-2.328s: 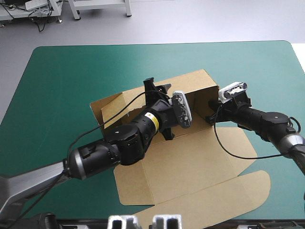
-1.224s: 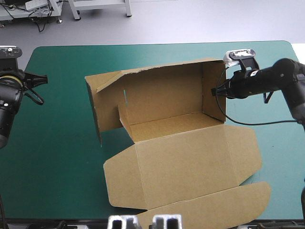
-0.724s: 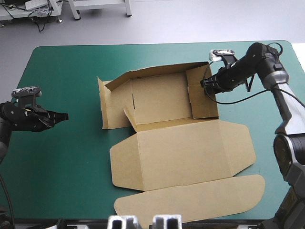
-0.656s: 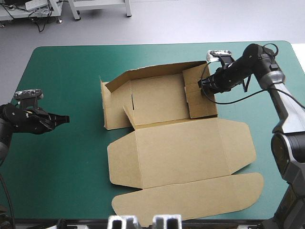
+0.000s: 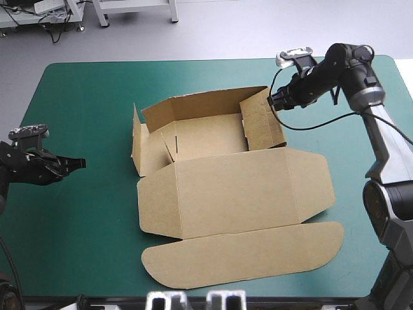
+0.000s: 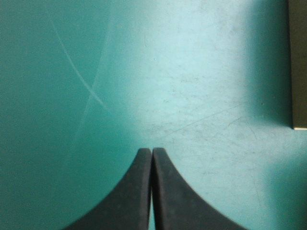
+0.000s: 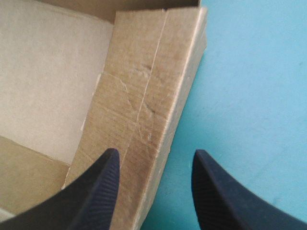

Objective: Fold the box

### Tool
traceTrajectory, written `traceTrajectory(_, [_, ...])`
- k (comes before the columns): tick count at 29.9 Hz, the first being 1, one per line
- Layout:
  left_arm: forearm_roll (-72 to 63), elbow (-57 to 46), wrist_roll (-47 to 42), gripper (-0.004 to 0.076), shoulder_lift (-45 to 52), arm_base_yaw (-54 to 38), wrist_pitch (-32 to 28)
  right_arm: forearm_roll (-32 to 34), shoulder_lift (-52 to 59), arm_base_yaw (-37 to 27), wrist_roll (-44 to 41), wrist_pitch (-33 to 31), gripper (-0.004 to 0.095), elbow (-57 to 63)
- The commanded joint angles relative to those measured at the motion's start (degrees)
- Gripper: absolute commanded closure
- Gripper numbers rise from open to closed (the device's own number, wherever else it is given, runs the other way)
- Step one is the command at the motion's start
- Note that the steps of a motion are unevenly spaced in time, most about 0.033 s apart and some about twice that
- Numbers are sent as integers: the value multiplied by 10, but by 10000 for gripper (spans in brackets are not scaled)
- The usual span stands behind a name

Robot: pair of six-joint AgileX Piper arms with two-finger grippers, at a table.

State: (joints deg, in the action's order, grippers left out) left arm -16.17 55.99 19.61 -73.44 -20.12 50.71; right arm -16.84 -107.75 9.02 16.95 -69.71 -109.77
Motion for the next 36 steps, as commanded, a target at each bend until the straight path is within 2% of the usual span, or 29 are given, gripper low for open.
traceTrajectory(1, [-31, 39, 11, 732, -11, -1, 3, 9, 61, 1, -16, -18, 489, -63])
traceTrajectory(3, [-42, 60, 12, 732, -30, -1, 16, 10, 87, 1, -82, -18, 490, -66])
traceTrajectory(8, [-64, 124, 12, 733, -72, -1, 43, 12, 144, 1, -93, -18, 490, -41])
traceTrajectory(14, [-135, 155, 39, 733, -91, -1, 56, 17, 163, 1, -93, -8, 490, 49])
traceTrajectory(19, [-153, 155, 43, 733, -91, -1, 64, -17, 126, 1, -73, 62, 490, 99])
traceTrajectory(27, [-156, 155, 43, 733, -91, -1, 83, -70, 25, 1, -31, 85, 490, 99])
traceTrajectory(35, [-173, 155, 43, 733, -91, -1, 79, -83, -31, 1, -23, 93, 492, 99])
traceTrajectory(36, [-173, 155, 43, 733, -91, -1, 79, -89, -36, 1, -23, 94, 517, 99])
